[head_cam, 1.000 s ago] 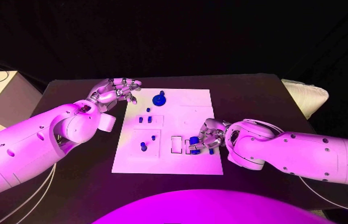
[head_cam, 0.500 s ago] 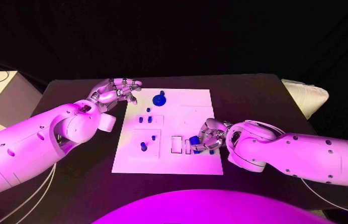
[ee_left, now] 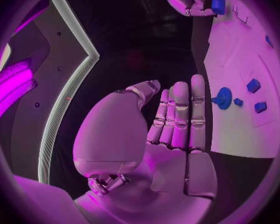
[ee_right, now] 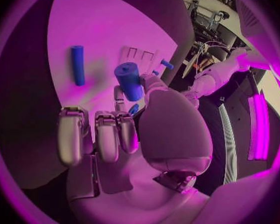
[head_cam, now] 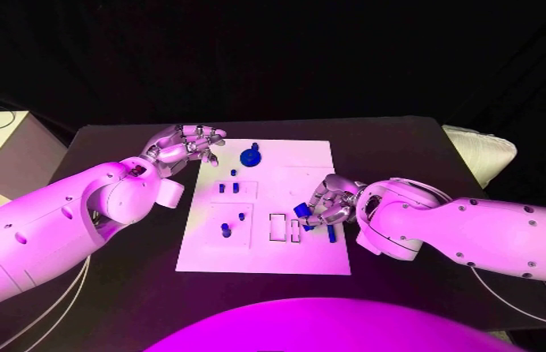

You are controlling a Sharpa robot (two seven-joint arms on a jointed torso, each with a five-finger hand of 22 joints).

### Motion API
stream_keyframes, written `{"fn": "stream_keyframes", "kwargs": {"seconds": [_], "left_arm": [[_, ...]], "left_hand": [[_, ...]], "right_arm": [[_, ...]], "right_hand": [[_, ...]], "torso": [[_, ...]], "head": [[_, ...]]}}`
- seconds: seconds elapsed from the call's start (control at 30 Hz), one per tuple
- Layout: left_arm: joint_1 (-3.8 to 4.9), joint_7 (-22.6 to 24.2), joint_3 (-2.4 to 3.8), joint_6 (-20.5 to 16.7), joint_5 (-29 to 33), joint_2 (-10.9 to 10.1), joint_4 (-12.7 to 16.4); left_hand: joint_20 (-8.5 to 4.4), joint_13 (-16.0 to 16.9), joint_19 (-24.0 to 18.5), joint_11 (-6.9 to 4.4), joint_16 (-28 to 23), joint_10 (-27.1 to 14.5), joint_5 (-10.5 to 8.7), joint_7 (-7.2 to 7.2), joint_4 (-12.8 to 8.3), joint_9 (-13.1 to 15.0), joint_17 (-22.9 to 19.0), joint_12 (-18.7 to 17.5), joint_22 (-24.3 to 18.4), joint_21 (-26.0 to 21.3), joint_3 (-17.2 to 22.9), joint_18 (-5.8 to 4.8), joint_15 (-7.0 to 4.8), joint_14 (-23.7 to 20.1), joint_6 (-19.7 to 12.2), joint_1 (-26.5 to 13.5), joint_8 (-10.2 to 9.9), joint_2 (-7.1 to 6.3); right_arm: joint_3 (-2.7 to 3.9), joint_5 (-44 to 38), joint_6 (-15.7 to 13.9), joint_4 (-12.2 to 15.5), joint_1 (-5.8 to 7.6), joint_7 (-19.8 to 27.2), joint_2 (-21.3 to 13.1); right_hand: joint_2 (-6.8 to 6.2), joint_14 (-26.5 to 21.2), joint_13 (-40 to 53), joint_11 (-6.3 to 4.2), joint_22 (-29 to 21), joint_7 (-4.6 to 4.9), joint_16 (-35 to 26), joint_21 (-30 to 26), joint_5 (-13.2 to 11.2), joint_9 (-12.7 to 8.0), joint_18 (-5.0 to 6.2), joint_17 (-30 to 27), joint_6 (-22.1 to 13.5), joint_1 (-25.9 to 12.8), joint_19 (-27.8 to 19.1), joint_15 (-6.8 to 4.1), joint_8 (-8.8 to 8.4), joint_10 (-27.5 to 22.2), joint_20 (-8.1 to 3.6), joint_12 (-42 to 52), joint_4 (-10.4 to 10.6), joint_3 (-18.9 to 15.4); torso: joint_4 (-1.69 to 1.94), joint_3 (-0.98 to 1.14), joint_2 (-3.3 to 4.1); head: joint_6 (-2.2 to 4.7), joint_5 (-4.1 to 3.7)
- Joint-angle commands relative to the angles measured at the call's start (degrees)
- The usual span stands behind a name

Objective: Assemble the parts on the task board

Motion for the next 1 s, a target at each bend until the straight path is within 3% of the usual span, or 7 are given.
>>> {"fn": "stream_keyframes", "kwargs": {"seconds": [0.03, 0.3, 0.33, 0.5, 0.63, 1.0], "left_arm": [[0.0, -0.61, 0.03, 1.56, 0.56, 0.17, 0.03], [0.0, -0.65, 0.03, 1.6, 0.65, 0.32, 0.06], [0.0, -0.65, 0.03, 1.57, 0.66, 0.31, 0.08], [0.01, -0.66, 0.04, 1.52, 0.66, 0.21, 0.15], [0.01, -0.65, 0.04, 1.51, 0.67, 0.23, 0.16], [0.01, -0.66, 0.04, 1.51, 0.66, 0.13, 0.21]], "left_hand": [[-0.12, -0.08, 0.4, 0.05, -0.12, -0.51, -0.06, 0.07, 0.44, -0.05, -0.01, -0.02, -0.1, -0.25, -0.06, 0.88, 0.08, -0.38, -0.43, -0.44, 0.33, 0.13], [-0.08, -0.11, 0.42, 0.09, -0.12, -0.59, -0.11, 0.1, 0.76, -0.07, -0.01, 0.02, -0.21, -0.41, -0.26, 0.87, 0.13, -0.45, -0.46, -0.71, 0.4, 0.06], [-0.08, -0.11, 0.42, 0.09, -0.12, -0.59, -0.11, 0.1, 0.76, -0.07, -0.01, 0.02, -0.21, -0.41, -0.26, 0.87, 0.13, -0.45, -0.46, -0.71, 0.4, 0.06], [-0.08, -0.11, 0.42, 0.09, -0.12, -0.59, -0.11, 0.1, 0.76, -0.07, -0.01, 0.02, -0.21, -0.41, -0.26, 0.87, 0.13, -0.45, -0.46, -0.71, 0.4, 0.06], [-0.08, -0.11, 0.42, 0.09, -0.12, -0.59, -0.11, 0.1, 0.76, -0.07, -0.01, 0.02, -0.21, -0.41, -0.26, 0.87, 0.13, -0.45, -0.46, -0.71, 0.4, 0.06], [-0.08, -0.11, 0.42, 0.09, -0.12, -0.59, -0.11, 0.1, 0.76, -0.07, -0.01, 0.02, -0.21, -0.41, -0.26, 0.87, 0.13, -0.45, -0.46, -0.71, 0.4, 0.06]], "right_arm": [[-0.02, 3.29, 1.08, 0.05, 0.2, -0.12, 0.86], [-0.1, 3.9, 2.55, -1.57, 0.14, -0.09, 4.4], [-0.11, 3.91, 2.61, -1.74, 0.09, -0.09, 4.74], [-0.19, 2.54, 2.52, -2.47, -0.18, -0.23, 6.12], [-0.2, 1.93, 2.05, -2.84, -0.24, -0.28, 6.72], [-0.21, -0.09, 1.96, -4.09, -0.5, -0.74, 7.76]], "right_hand": [[0.02, 5.69, 14.61, -0.17, 8.59, -0.24, 0.22, 0.14, -0.08, 0.51, -0.99, 13.91, 0.51, -0.54, 3.27, -0.22, 0.41, 5.73, -0.01, 0.07, -0.85, 1.1], [-0.33, 5.67, 14.5, -0.16, 8.6, -0.23, 0.19, 0.08, -0.98, 0.42, -0.99, 13.84, 0.61, -1.29, 3.25, -0.23, 0.39, 5.64, -0.03, -0.08, -0.83, 2.22], [-0.75, 5.66, 14.47, -0.14, 8.63, -0.21, 0.16, 0.05, -2.82, 0.39, -0.98, 13.79, 0.69, -2.13, 3.24, -0.2, 0.41, 5.62, -0.03, -0.13, -0.85, 2.94], [-1.54, 5.67, 14.46, -0.08, 8.71, -0.16, 0.17, 0.03, -6.81, 0.38, -0.98, 13.83, 0.74, -3.41, 3.24, -0.16, 0.5, 5.61, 0.01, -0.15, -0.89, 3.84], [-1.58, 5.7, 14.53, -0.06, 8.82, -0.15, 0.22, 0.15, -7.68, 0.4, -1.01, 13.95, 0.83, -4.03, 3.29, -0.15, 0.58, 5.67, 0.03, -0.06, -0.81, 3.96], [-1.33, 5.72, 14.67, -0.15, 8.98, -0.28, 0.25, 0.28, -9.63, 0.51, -1.04, 14.04, 1.18, -5.49, 3.35, -0.2, 0.9, 5.79, 0.01, 0.12, -0.75, 4.09]], "torso": [[-0.02, 0.05, 0.1], [0.12, 0.1, 0.22], [0.12, 0.1, 0.23], [0.12, 0.04, 0.23], [-0.02, 0.01, 0.15], [0.03, 0.0, 0.12]], "head": [[0.01, 0.21], [0.01, 0.3], [0.01, 0.33], [0.01, 0.62], [0.01, 0.71], [0.01, 0.84]]}}
